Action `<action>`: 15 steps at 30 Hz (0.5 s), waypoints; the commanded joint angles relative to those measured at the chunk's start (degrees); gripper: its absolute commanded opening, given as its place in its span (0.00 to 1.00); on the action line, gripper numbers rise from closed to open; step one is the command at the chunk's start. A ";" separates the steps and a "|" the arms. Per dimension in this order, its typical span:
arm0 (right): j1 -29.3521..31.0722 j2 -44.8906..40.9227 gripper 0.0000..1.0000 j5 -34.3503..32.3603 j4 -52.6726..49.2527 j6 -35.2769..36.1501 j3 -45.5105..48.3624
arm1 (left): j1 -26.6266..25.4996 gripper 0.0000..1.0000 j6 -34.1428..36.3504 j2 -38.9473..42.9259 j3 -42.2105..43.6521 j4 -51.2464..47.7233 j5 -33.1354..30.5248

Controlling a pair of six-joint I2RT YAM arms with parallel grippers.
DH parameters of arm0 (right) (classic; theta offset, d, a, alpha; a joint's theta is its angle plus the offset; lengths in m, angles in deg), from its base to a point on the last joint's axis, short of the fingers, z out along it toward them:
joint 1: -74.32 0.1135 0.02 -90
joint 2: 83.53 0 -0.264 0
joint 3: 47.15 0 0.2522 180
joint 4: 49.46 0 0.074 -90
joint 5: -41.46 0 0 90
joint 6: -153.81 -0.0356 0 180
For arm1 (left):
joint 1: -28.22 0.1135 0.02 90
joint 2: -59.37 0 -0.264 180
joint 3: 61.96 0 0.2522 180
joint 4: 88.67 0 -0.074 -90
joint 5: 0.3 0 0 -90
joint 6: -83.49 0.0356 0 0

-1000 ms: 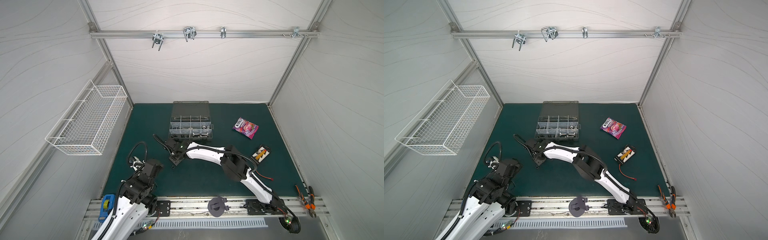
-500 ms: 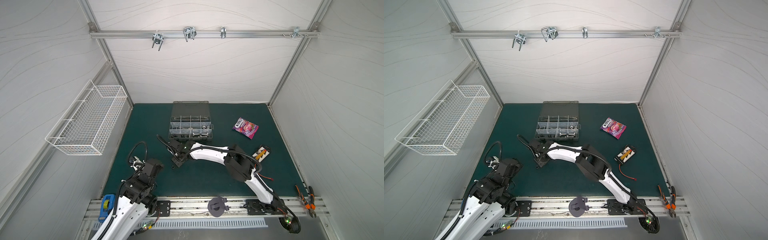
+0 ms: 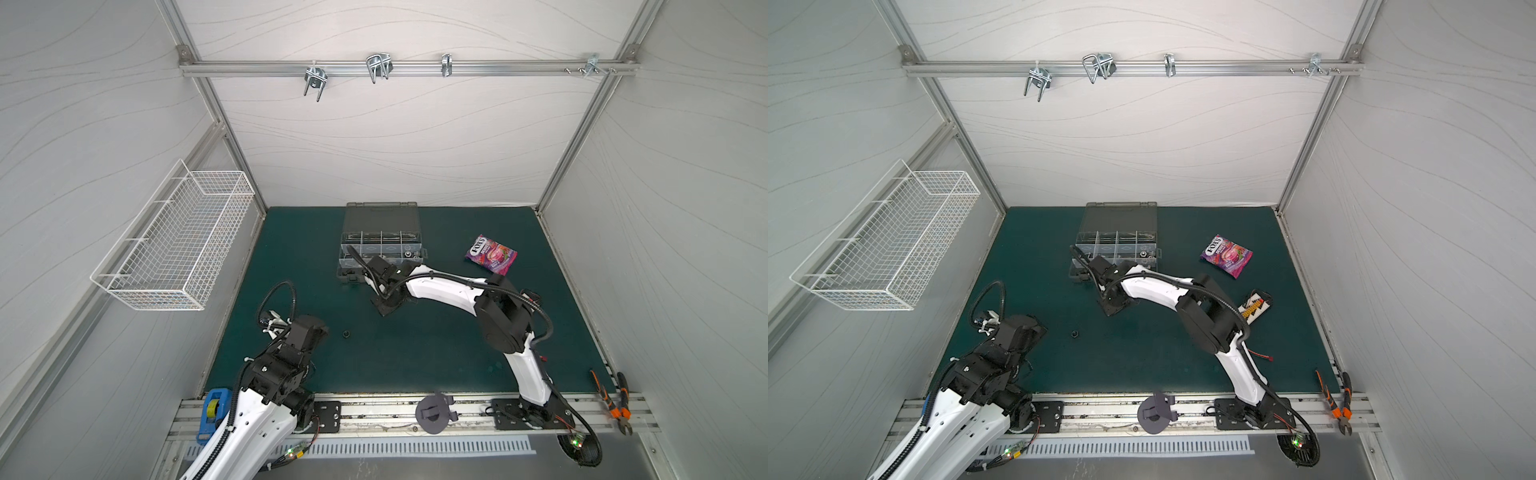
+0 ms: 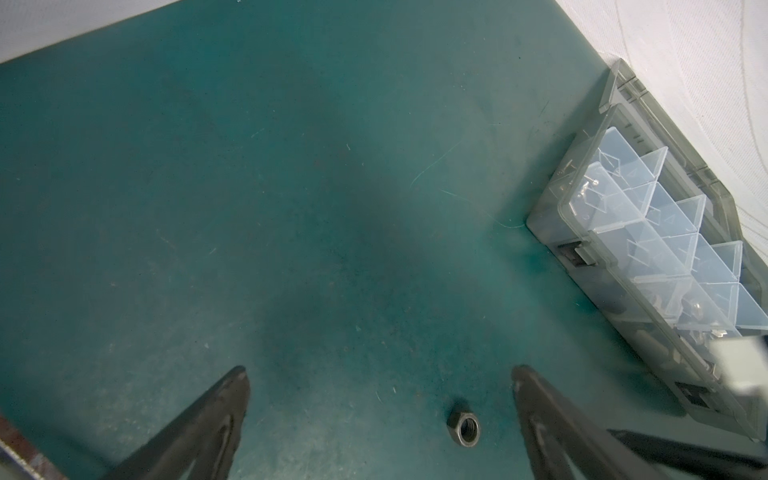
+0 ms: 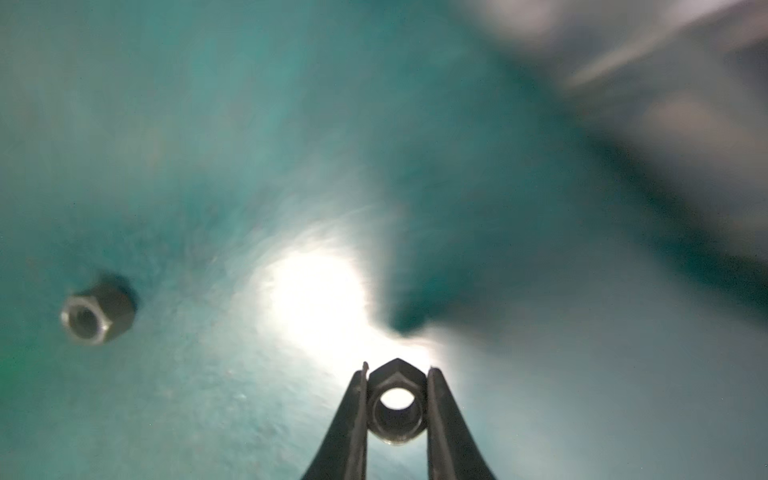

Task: Sort the screws and nuts into containers
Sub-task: 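Carry the dark nut with the right gripper into an organizer compartment and release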

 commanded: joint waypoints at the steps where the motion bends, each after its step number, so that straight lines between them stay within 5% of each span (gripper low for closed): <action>1: -3.00 -4.98 0.00 -1.13 -1.80 -0.39 -2.13 | 0.15 0.99 0.75 -0.82 -0.89 1.73 0.51; 15: -11.84 3.92 0.00 -4.10 -3.17 1.97 -20.68 | 0.18 0.99 2.16 -3.47 -1.43 3.71 2.89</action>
